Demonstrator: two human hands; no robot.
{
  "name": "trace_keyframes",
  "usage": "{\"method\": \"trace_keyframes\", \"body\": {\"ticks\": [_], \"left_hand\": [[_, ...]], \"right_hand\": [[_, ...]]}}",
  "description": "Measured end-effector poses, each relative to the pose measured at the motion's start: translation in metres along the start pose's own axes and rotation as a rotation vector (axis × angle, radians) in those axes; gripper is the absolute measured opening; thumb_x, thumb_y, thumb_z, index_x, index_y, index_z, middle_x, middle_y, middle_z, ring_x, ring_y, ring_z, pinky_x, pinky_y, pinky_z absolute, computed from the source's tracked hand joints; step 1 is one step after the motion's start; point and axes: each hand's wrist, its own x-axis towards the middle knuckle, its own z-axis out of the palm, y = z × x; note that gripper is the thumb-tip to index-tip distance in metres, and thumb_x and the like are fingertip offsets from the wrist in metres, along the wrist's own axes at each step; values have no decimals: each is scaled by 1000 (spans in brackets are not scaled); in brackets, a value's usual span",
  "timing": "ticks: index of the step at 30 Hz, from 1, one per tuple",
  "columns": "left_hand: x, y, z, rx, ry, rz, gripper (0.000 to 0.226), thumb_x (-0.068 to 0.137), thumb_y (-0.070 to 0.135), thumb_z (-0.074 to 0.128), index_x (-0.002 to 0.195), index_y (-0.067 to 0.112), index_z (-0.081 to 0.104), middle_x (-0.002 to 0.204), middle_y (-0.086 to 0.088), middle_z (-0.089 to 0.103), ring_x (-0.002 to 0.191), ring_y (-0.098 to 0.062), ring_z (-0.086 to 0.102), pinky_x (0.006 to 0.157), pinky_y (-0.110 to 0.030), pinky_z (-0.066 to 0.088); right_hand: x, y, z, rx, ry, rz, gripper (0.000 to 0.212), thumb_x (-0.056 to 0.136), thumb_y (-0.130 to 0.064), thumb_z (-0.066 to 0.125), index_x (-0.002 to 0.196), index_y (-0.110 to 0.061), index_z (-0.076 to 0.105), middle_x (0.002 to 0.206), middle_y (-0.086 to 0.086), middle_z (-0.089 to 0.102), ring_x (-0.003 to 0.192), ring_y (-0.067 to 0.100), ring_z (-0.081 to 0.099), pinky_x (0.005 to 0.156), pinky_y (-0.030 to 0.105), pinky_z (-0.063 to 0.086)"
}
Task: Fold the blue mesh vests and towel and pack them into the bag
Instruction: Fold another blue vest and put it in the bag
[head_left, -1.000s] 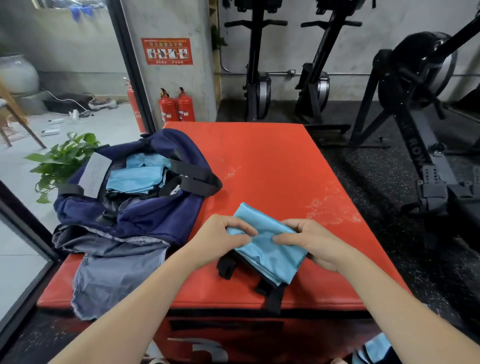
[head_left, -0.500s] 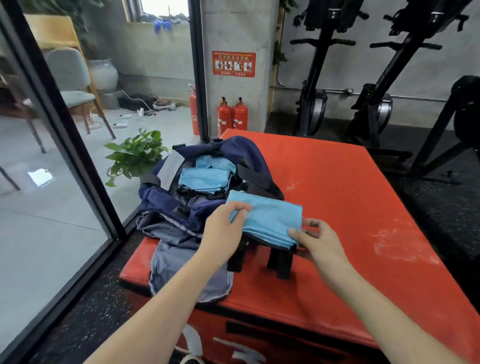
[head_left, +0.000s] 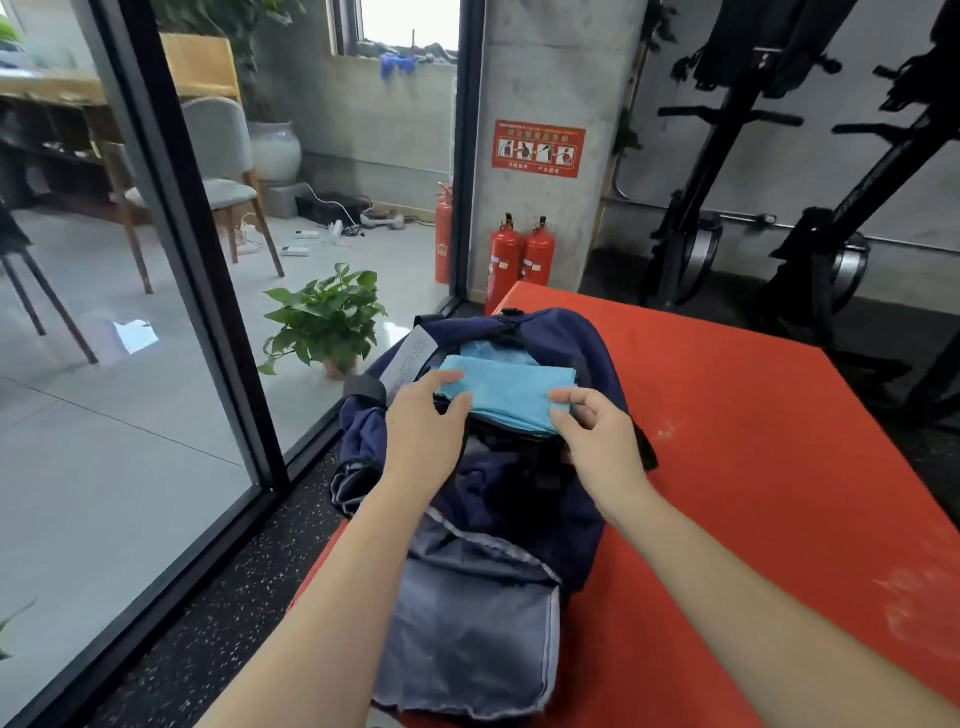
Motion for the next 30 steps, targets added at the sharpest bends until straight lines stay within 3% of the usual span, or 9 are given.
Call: {"method": "trace_keyframes", "body": {"ticks": [5, 10, 14, 17, 20, 22, 26, 28, 30], "left_hand": [[32, -16, 11, -25, -19, 42, 36, 98, 20, 57, 133, 28, 55, 142, 4, 49, 129, -5, 41, 98, -12, 24], [57, -27, 23, -25, -50, -17, 46, 99, 13, 55, 143, 25, 48, 159, -4, 29, 147, -15, 23, 110, -19, 17], [58, -43, 36, 76, -176, -224, 50, 95, 17, 54, 144, 17, 49, 154, -15, 37, 141, -29, 37, 116, -39, 31], [55, -45, 40, 90, -175, -260, 53, 92, 17, 53, 145, 17, 47, 150, -14, 43, 136, -29, 42, 112, -42, 37], [51, -37, 40, 120, -119, -232, 49, 94, 13, 51, 143, 16, 49, 152, -15, 38, 141, -31, 35, 113, -37, 31], [44, -30, 42, 118, -82, -203, 47, 95, 9, 48, 141, 15, 51, 153, -15, 35, 143, -29, 31, 112, -34, 28], [26, -6, 51, 168, -40, -86, 40, 94, 7, 49, 132, 16, 59, 149, -11, 42, 138, -26, 36, 114, -37, 31], [14, 10, 55, 263, 2, -12, 37, 93, 9, 50, 126, 20, 63, 146, -6, 44, 135, -27, 39, 111, -46, 35], [1, 27, 59, 246, -14, 71, 33, 93, 7, 52, 122, 19, 64, 141, -4, 47, 131, -26, 43, 108, -40, 37]], "right_hand": [[41, 8, 26, -57, 28, 14, 18, 94, -15, 61, 99, -32, 68, 78, -8, 64, 56, 7, 44, 62, 37, 44], [72, 19, 44, -243, -7, 88, 19, 93, -25, 62, 111, -30, 62, 88, 5, 68, 57, 14, 55, 59, 32, 45], [76, 19, 43, -412, -140, 317, 34, 92, -32, 61, 126, -29, 58, 84, -2, 60, 64, 20, 54, 51, 29, 44], [74, 15, 38, -401, -161, 304, 38, 93, -32, 60, 131, -27, 57, 80, -3, 56, 61, 19, 50, 46, 29, 44], [66, 15, 32, -418, -164, 225, 41, 92, -29, 62, 133, -25, 57, 98, -8, 59, 81, 19, 61, 72, 40, 58], [56, 13, 23, -376, -143, 189, 38, 91, -26, 63, 129, -25, 61, 116, -5, 63, 95, 20, 65, 88, 43, 56], [32, 9, -7, -297, -118, 109, 25, 91, -19, 64, 115, -24, 67, 115, -3, 67, 101, 15, 67, 78, 14, 50], [17, 10, -28, -257, -106, 80, 21, 88, -19, 65, 106, -28, 69, 108, -8, 70, 99, 10, 68, 90, 27, 53], [-1, 11, -54, -239, -102, 78, 18, 86, -20, 65, 98, -32, 69, 100, -10, 72, 94, 8, 68, 92, 42, 55]]}}
